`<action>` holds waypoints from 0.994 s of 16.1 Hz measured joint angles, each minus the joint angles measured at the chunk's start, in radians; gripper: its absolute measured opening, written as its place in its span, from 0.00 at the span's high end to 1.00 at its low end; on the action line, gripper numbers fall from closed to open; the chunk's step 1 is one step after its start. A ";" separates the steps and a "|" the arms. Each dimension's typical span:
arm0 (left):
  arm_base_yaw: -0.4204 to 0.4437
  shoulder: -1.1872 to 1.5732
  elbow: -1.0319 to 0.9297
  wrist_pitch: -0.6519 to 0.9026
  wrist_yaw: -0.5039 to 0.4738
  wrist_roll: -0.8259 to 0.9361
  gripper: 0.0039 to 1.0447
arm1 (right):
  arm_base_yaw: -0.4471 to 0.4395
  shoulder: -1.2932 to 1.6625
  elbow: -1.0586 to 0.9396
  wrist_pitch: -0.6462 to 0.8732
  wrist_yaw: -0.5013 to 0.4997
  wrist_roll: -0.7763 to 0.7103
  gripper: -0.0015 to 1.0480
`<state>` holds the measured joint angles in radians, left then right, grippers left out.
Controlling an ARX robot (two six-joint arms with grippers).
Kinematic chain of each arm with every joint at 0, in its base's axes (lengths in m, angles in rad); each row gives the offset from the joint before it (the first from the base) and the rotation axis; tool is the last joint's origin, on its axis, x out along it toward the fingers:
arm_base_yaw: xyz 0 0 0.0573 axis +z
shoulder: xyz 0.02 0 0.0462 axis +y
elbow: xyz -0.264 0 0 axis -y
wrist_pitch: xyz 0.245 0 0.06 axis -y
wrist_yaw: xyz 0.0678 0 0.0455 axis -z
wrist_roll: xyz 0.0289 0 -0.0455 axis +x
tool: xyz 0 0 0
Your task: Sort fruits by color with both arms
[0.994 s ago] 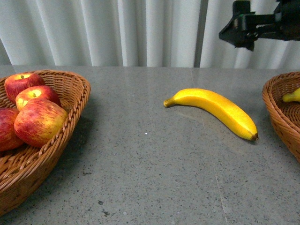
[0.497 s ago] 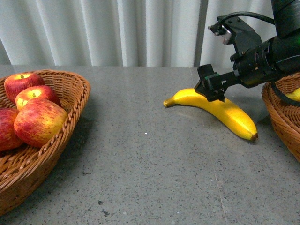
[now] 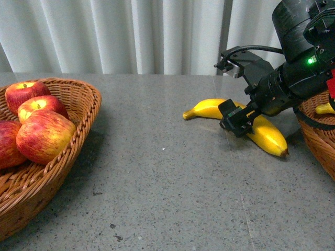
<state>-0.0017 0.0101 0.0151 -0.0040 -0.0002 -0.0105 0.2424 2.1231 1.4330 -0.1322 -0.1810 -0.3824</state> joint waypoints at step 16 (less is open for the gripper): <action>0.000 0.000 0.000 0.000 0.000 0.000 0.06 | -0.533 -0.520 -0.406 0.074 -0.460 0.200 0.67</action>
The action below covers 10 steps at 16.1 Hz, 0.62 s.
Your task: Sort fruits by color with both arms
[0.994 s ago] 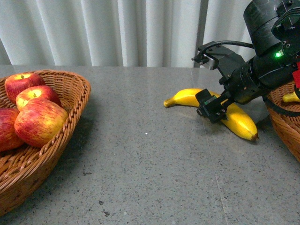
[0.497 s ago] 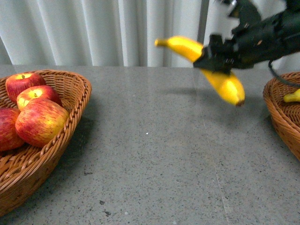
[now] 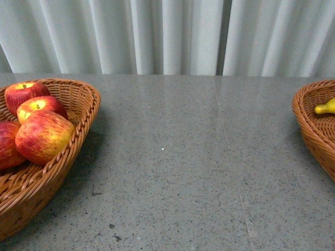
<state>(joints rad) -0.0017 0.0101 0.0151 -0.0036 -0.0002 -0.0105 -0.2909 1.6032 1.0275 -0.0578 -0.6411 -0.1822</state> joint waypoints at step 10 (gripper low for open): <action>0.000 0.000 0.000 0.000 0.000 0.000 0.06 | -0.068 -0.195 -0.094 0.054 -0.132 0.019 0.06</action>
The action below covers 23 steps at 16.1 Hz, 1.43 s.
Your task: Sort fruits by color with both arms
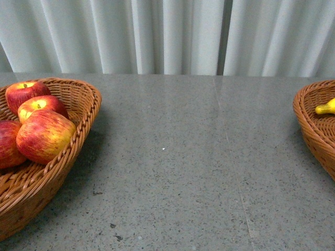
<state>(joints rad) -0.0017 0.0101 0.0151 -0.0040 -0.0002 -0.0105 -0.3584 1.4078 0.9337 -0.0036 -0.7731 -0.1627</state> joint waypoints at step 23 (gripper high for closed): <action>0.000 0.000 0.000 0.000 0.000 0.000 0.06 | 0.190 -1.339 -0.871 0.006 0.601 0.156 0.98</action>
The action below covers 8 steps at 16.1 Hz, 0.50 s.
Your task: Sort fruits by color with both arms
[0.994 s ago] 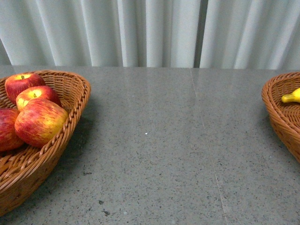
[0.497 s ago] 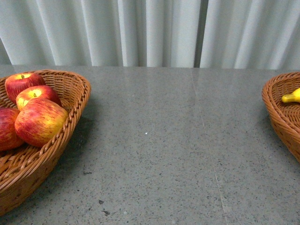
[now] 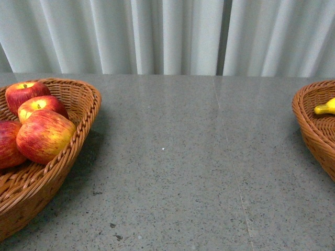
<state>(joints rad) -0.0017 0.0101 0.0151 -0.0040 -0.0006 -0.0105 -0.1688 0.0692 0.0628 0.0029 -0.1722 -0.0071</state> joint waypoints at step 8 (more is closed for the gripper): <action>0.000 0.000 0.000 0.000 0.000 0.000 0.06 | 0.169 -0.065 -0.050 -0.007 0.172 0.003 0.81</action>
<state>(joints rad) -0.0017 0.0101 0.0151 -0.0036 -0.0002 -0.0105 -0.0002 0.0044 0.0132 -0.0044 -0.0002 -0.0040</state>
